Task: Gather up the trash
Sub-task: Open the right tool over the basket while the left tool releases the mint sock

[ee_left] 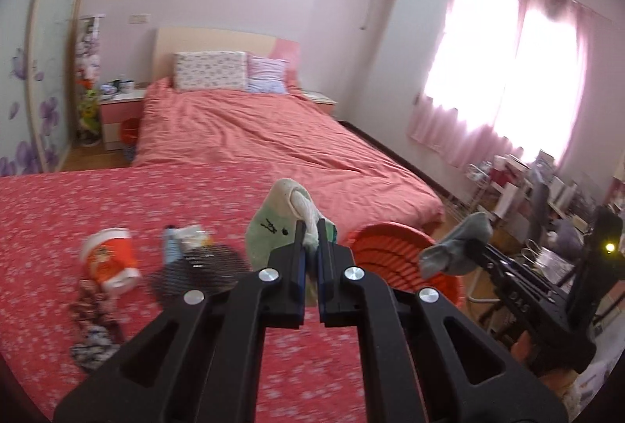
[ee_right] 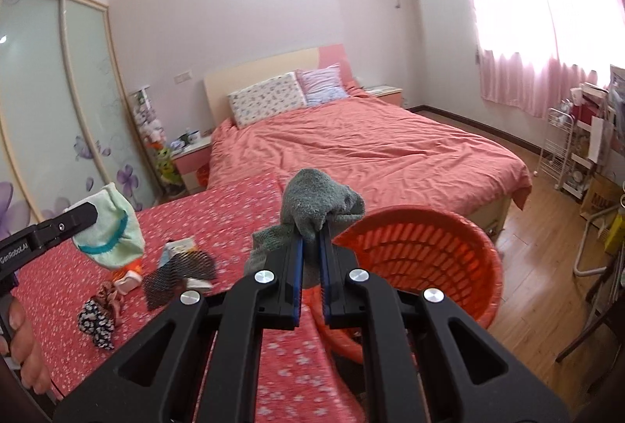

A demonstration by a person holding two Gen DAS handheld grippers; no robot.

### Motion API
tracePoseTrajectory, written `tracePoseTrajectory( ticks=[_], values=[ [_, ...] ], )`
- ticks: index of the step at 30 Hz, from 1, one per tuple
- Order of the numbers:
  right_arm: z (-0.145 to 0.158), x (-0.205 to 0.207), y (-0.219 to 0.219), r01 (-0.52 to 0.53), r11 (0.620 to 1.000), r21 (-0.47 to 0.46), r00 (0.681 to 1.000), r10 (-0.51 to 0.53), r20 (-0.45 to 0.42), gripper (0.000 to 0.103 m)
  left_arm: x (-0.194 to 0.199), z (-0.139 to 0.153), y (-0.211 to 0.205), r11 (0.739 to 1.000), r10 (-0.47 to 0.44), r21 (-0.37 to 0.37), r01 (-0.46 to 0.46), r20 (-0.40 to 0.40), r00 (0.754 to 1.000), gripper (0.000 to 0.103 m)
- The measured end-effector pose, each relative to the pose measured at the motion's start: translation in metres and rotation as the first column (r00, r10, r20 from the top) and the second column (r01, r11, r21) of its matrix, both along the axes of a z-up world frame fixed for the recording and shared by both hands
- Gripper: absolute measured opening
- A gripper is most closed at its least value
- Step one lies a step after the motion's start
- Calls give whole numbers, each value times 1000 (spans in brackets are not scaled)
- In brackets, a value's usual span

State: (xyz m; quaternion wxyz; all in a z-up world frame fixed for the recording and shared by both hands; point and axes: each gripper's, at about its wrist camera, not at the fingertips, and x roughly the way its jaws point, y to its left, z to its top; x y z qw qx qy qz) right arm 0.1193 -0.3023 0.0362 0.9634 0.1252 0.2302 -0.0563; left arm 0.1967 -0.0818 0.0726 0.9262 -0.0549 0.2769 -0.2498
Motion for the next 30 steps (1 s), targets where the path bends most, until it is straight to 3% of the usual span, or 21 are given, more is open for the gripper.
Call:
tracePoseTrajectory(
  ticks=[14, 21, 23, 25, 28, 30],
  values=[
    [-36, 18, -70, 140, 989, 51, 989, -137, -60, 8, 29, -43, -127, 979, -203, -3, 203, -69, 977, 6],
    [-45, 33, -91, 160, 985, 66, 984, -154, -93, 8, 53, -72, -173, 973, -221, 37, 226, -118, 968, 6],
    [-47, 37, -93, 158, 984, 79, 984, -150, -101, 9, 60, -80, -179, 976, -205, 54, 213, -132, 970, 16],
    [-49, 40, -94, 152, 984, 88, 984, -142, -110, 16, 67, -87, -180, 978, -187, 69, 199, -144, 972, 32],
    [-54, 45, -94, 147, 985, 91, 982, -135, -132, 37, 75, -94, -174, 983, -148, 84, 162, -156, 977, 37],
    [-57, 44, -90, 150, 986, 78, 980, -138, -141, 44, 79, -96, -163, 987, -120, 90, 136, -165, 979, 37]
  ],
)
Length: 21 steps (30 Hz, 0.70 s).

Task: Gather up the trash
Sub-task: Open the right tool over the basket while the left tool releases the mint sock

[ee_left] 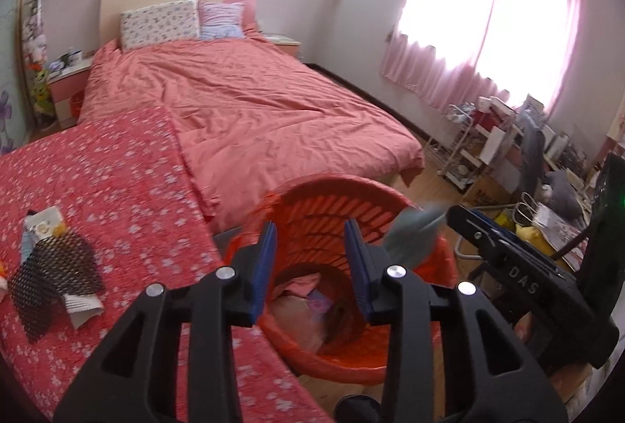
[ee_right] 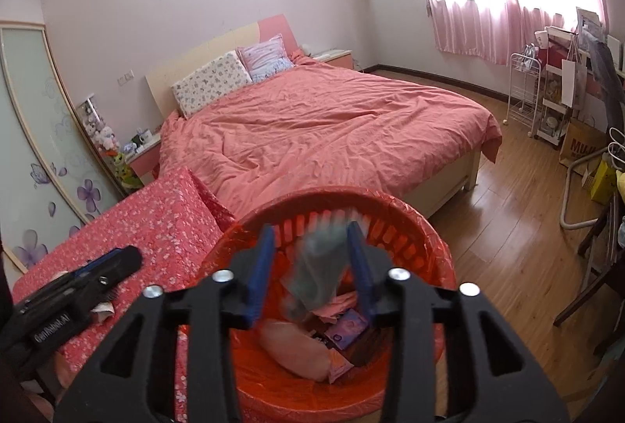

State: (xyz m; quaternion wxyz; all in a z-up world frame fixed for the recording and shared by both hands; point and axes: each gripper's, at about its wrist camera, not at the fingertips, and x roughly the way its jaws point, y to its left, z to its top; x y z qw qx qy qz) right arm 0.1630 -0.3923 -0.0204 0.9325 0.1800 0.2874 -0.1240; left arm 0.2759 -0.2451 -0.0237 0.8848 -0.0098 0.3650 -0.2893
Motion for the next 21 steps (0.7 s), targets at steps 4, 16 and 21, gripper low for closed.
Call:
tracePoseTrajectory(
  ticks=[4, 16, 21],
  values=[
    [0, -6, 9, 3, 1000, -15, 1000, -3, -9, 55, 1, -3, 26, 999, 51, 8, -51, -8, 999, 42],
    [6, 0, 61, -98, 993, -60, 995, 96, -42, 59, -38, 7, 144, 968, 216, 114, -223, 68, 974, 54],
    [4, 3, 102, -181, 980, -84, 982, 175, -66, 59, -60, 9, 223, 919, 348, 148, -365, 125, 929, 59]
  ],
)
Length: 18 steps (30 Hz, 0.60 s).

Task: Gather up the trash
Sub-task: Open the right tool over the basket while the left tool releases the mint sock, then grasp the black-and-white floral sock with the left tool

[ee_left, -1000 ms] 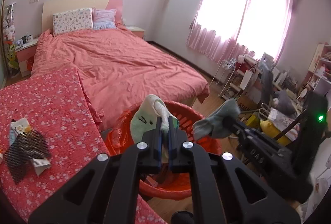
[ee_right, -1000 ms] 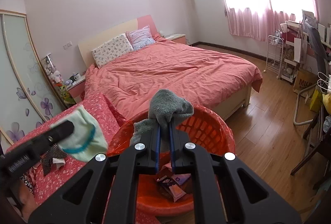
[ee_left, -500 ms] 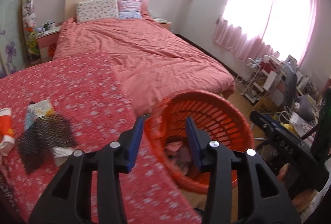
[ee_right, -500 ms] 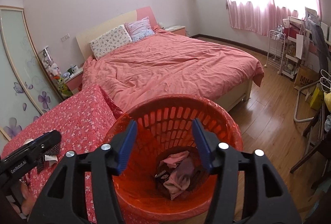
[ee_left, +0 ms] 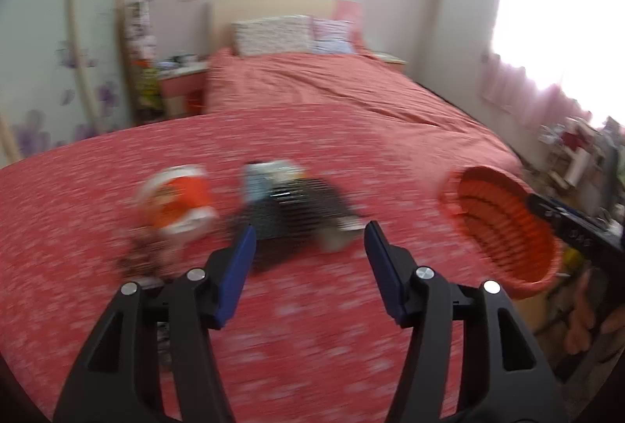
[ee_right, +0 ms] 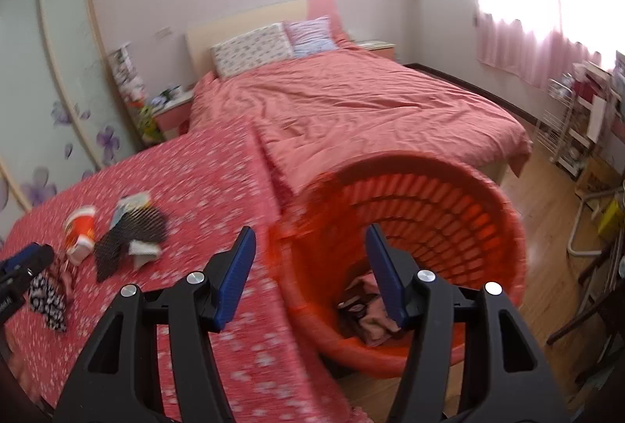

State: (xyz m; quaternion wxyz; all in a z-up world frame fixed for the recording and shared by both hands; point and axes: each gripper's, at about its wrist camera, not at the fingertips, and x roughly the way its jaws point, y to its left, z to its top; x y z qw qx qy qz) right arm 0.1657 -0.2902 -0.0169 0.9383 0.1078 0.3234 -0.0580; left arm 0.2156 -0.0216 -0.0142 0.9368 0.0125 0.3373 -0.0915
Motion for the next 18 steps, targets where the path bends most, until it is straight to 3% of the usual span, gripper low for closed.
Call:
tracePoseTrajectory(
  ticks=[4, 8, 15, 18],
  values=[
    [-5, 6, 36, -68, 998, -20, 998, 67, -20, 59, -10, -8, 57, 993, 111, 32, -111, 1, 994, 62],
    [-12, 11, 70, -133, 991, -27, 990, 131, -45, 59, -16, -25, 91, 986, 168, 19, -167, -50, 985, 63],
    [-22, 16, 114, -216, 975, -59, 974, 211, -81, 59, -11, -52, 96, 984, 180, 33, -178, -105, 978, 63],
    [-24, 18, 127, -234, 970, -60, 970, 229, -84, 59, -6, -59, 94, 983, 183, 32, -180, -118, 976, 57]
  ],
)
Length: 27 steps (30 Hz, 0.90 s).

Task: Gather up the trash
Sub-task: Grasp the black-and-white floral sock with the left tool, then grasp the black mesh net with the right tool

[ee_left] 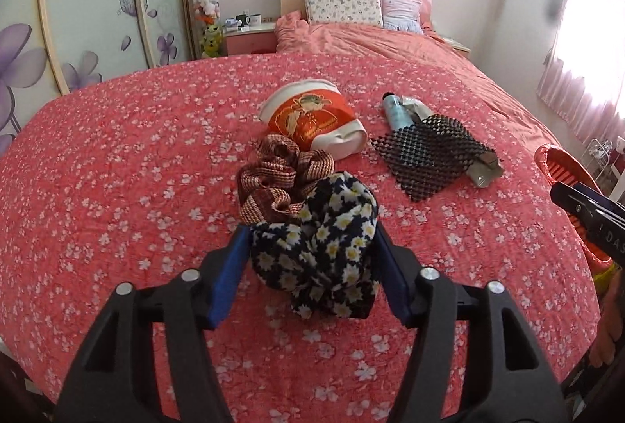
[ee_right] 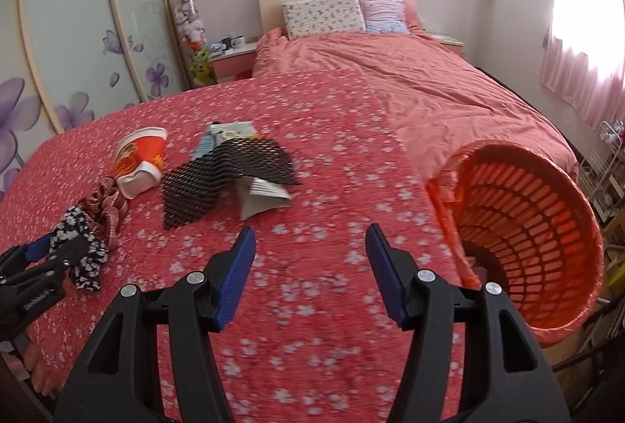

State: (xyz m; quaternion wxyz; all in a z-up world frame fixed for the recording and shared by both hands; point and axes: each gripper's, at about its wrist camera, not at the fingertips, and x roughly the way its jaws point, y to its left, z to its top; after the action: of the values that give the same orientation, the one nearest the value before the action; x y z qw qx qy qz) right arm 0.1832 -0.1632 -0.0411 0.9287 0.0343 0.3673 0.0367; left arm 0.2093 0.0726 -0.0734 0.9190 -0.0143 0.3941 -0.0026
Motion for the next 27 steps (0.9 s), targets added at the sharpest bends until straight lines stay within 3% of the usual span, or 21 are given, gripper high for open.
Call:
tracePoseTrajectory(
  ticks=[5, 11, 17, 21, 27],
  values=[
    [-5, 6, 11, -11, 1000, 3, 1000, 11, -11, 59, 9, -6, 0, 1000, -11, -17, 11, -17, 1000, 21],
    [-3, 22, 26, -31, 999, 24, 999, 31, -7, 58, 4, 23, 22, 998, -4, -68, 8, 51, 999, 18],
    [-1, 40, 57, -116, 990, 80, 993, 118, -11, 45, 11, 51, 62, 994, 90, -70, -82, 114, 989, 18],
    [-6, 58, 83, -157, 986, 56, 987, 158, -25, 42, 18, 52, 83, 990, 135, -62, -129, 112, 984, 18],
    [-26, 89, 87, -118, 993, -5, 987, 116, -110, 39, 28, 41, 101, 986, 154, -71, -148, 84, 985, 19]
  ],
)
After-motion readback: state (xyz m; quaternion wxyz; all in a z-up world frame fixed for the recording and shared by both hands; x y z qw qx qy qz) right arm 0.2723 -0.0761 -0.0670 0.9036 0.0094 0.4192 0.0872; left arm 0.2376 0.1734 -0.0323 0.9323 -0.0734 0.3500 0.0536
